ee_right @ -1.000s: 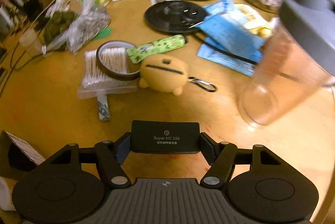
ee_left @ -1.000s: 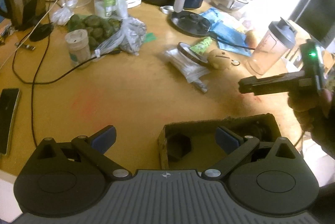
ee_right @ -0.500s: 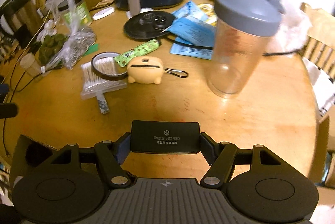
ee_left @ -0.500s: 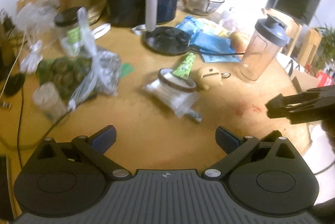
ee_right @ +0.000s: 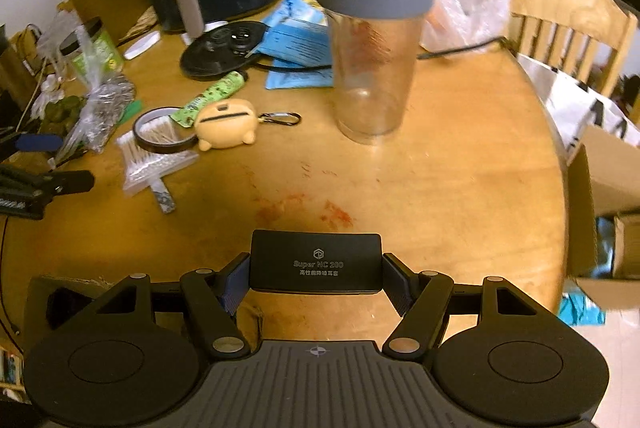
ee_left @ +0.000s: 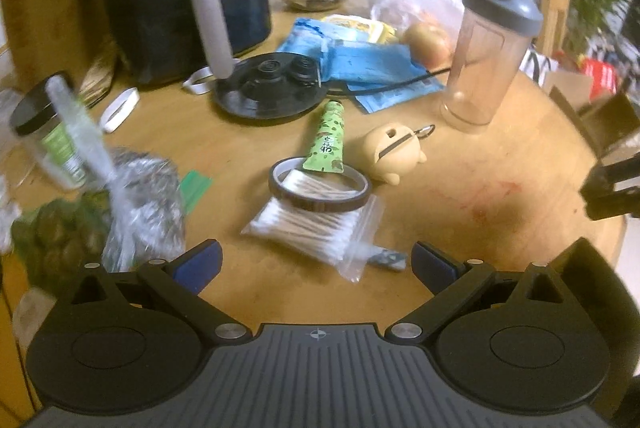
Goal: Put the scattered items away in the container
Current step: 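Grasp the bag of cotton swabs with the left tool while the right tool holds the charger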
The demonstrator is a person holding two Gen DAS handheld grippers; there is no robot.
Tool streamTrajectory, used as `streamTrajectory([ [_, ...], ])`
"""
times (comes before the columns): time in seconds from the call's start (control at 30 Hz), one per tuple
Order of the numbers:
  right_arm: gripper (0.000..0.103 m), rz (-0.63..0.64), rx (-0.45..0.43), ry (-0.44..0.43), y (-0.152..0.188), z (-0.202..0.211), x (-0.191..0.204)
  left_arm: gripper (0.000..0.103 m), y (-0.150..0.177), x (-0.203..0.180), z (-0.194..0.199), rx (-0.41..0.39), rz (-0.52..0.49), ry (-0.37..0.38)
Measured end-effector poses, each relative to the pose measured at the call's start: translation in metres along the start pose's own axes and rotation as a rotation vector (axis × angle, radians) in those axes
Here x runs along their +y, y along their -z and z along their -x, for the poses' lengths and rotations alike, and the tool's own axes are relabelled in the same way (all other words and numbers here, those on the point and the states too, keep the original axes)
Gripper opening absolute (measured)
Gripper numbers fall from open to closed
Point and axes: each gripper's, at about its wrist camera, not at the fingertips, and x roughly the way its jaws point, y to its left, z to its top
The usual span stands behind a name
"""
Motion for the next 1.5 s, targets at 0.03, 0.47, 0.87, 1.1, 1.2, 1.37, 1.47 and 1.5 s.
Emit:
streamTrajectory([
  [0.03, 0.071, -0.01, 0.001, 0.005, 0.002, 0.001, -0.001, 0.103, -0.001, 0.001, -0.005, 0.001, -0.012, 0.001],
  [0.47, 0.071, -0.098, 0.027, 0.055, 0.028, 0.005, -0.001, 0.103, -0.012, 0.009, -0.057, 0.049, -0.127, 0.036],
  [0.87, 0.071, -0.195, 0.025, 0.093, 0.033, 0.01, -0.014, 0.081, -0.012, 0.003, -0.078, 0.085, -0.223, 0.053],
  [1.1, 0.071, -0.202, 0.021, 0.098, 0.034, 0.011, -0.015, 0.072, -0.014, 0.001, -0.077, 0.084, -0.221, 0.044],
  [1.2, 0.071, -0.202, 0.018, 0.098, 0.032, 0.011, -0.017, 0.071, -0.015, -0.001, -0.073, 0.082, -0.221, 0.033],
  [1.37, 0.071, -0.186, 0.01, 0.095, 0.027, 0.012, -0.018, 0.071, -0.017, 0.001, -0.062, 0.072, -0.198, 0.024],
  [1.47, 0.071, -0.175, 0.006, 0.091, 0.024, 0.011, -0.017, 0.071, -0.017, 0.002, -0.055, 0.066, -0.186, 0.017],
  [1.5, 0.071, -0.172, 0.005, 0.089, 0.024, 0.011, -0.017, 0.071, -0.017, 0.002, -0.052, 0.064, -0.181, 0.014],
])
